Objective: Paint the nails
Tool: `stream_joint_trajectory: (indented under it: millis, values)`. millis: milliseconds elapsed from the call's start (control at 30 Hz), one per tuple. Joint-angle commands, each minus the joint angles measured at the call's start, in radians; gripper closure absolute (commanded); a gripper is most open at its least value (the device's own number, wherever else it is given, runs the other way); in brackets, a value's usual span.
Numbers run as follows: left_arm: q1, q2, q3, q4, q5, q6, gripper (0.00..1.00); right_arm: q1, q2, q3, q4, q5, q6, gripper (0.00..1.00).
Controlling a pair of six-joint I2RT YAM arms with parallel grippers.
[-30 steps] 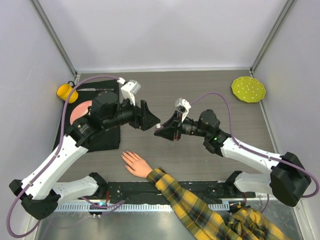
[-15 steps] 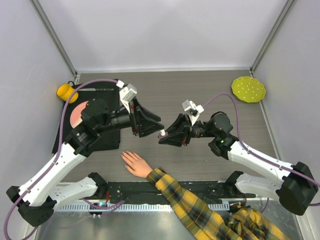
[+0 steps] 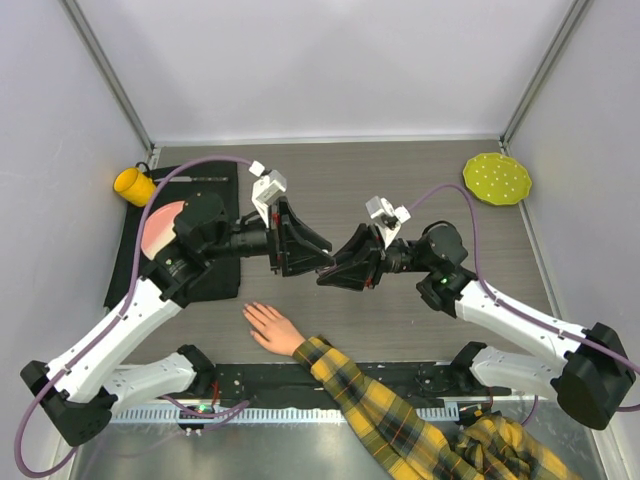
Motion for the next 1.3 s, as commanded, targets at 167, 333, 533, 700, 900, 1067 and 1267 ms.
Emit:
stream_joint_trajectory:
  millis: [167,333,533,700,900,1067,1267]
  values:
    - [-0.001,-0.011,0.003,-0.012,0.025,0.046,0.60,0.002,0.009,0.066,0.050,0.023,0.004,0.99]
    - [-0.001,-0.016,0.014,-0.037,-0.018,0.077,0.83,0.002,0.007,0.072,0.039,0.043,0.004,0.99]
    - [-0.025,-0.019,0.049,-0.155,-0.373,0.102,1.00,0.008,-0.012,0.100,-0.210,0.373,-0.131,0.99]
    - [-0.184,0.021,0.099,-0.262,-1.061,0.024,1.00,0.244,-0.017,0.151,-0.455,1.201,-0.502,0.99]
    - [-0.352,0.184,0.231,-0.405,-1.428,-0.085,1.00,0.380,0.069,0.155,-0.302,1.605,-0.675,0.99]
    - [-0.350,0.170,0.232,-0.348,-1.347,-0.081,1.00,0.370,0.046,0.143,-0.301,1.389,-0.669,0.99]
    - [-0.312,0.112,0.238,-0.348,-1.108,-0.007,0.37,0.243,-0.014,0.147,-0.389,1.036,-0.558,0.99]
